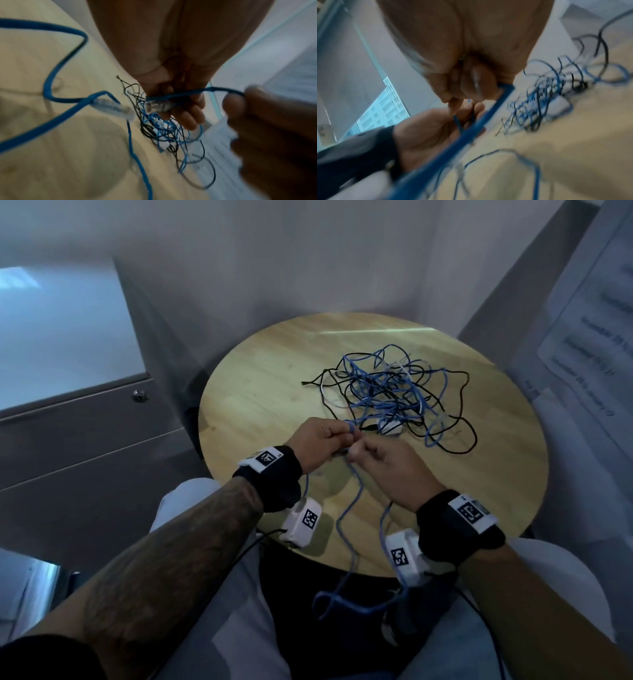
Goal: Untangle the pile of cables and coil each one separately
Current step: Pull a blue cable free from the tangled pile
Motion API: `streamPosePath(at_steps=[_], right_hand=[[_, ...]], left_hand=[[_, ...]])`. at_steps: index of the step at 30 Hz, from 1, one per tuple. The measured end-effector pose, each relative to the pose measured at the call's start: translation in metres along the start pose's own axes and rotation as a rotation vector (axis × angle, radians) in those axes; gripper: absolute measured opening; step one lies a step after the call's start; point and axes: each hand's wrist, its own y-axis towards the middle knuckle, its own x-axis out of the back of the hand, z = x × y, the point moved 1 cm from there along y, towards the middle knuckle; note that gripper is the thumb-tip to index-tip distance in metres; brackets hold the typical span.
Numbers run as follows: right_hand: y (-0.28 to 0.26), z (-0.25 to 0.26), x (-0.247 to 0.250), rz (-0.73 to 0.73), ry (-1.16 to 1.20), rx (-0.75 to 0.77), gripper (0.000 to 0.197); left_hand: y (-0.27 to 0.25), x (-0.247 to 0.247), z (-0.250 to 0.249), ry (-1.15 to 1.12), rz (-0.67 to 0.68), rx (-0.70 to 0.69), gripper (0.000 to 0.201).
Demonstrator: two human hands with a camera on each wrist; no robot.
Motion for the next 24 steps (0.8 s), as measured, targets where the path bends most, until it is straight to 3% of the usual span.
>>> streamPosePath(at_steps=[1, 6, 10, 13, 18, 21, 24], right_hand=[[0.003, -0.002, 0.005, -0.041, -0.054, 0.048, 0.025], [0.009, -0.015, 0.018, -0.214, -0.334, 0.145, 0.022], [0.014, -0.026, 0.016, -0.296, -0.295, 0.140, 0.021], [0.012, -0.034, 0.006, -0.219, -0.207, 0.076, 0.032], [0.006, -0.025, -0.021, 0.014, -0.132, -0.026, 0.026], [-0.003, -0.018, -0.033, 0.145, -0.135, -0.109, 0.027], [-0.006, -0.009, -0.035, 0.172, 0.005, -0.150, 0.023]], left_hand=[[0.000, -0.002, 0.000, 0.044, 0.033, 0.002, 0.020], [-0.008, -0.014, -0.013, -0.175, 0.171, 0.204, 0.036], [-0.014, -0.010, -0.018, -0.409, 0.301, 0.264, 0.026], [-0.015, -0.003, -0.021, -0.720, 0.328, 0.289, 0.027], [-0.011, 0.003, -0.022, -1.104, 0.162, 0.227, 0.023], [-0.003, 0.010, -0.015, -1.098, -0.061, 0.205, 0.023], [0.000, 0.011, -0.009, -1.061, -0.193, 0.192, 0.020]])
